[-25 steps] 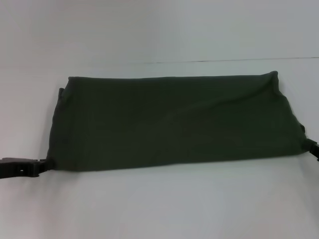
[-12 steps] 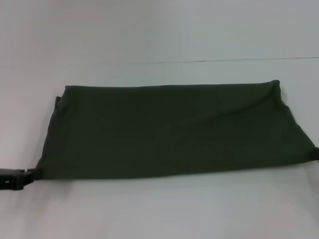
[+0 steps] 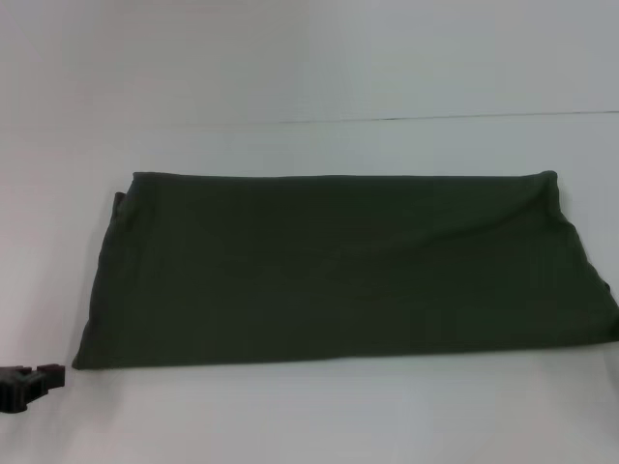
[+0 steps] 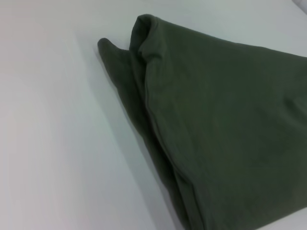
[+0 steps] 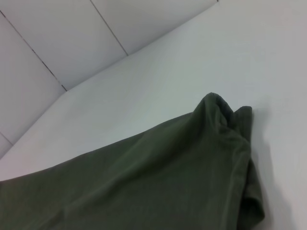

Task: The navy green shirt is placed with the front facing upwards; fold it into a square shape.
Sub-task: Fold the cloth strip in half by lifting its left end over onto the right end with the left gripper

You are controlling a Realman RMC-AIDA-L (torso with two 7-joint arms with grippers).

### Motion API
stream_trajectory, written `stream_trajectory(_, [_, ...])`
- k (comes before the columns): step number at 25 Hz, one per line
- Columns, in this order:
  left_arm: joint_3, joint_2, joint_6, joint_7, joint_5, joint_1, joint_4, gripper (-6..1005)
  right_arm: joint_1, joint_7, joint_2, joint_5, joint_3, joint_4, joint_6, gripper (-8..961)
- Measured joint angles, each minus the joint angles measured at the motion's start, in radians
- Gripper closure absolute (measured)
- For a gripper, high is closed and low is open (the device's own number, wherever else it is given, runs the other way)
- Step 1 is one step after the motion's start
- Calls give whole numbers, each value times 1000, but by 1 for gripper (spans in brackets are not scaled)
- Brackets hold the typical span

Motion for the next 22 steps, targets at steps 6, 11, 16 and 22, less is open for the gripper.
stream_trajectory(6, [-11, -3, 9, 24, -20, 4, 5, 949, 7, -9, 0, -3, 3, 6, -1, 943])
stream_trajectory(11, [-7, 5, -7, 28, -35, -25, -30, 949, 18, -9, 1, -5, -1, 8, 1, 943])
stream_trajectory(16, [0, 7, -27, 28, -29, -38, -53, 933, 21, -9, 2, -6, -1, 8, 2, 944])
stream_trajectory(22, [1, 8, -58, 25, -28, -58, -75, 747, 25, -9, 1, -6, -1, 8, 5, 944])
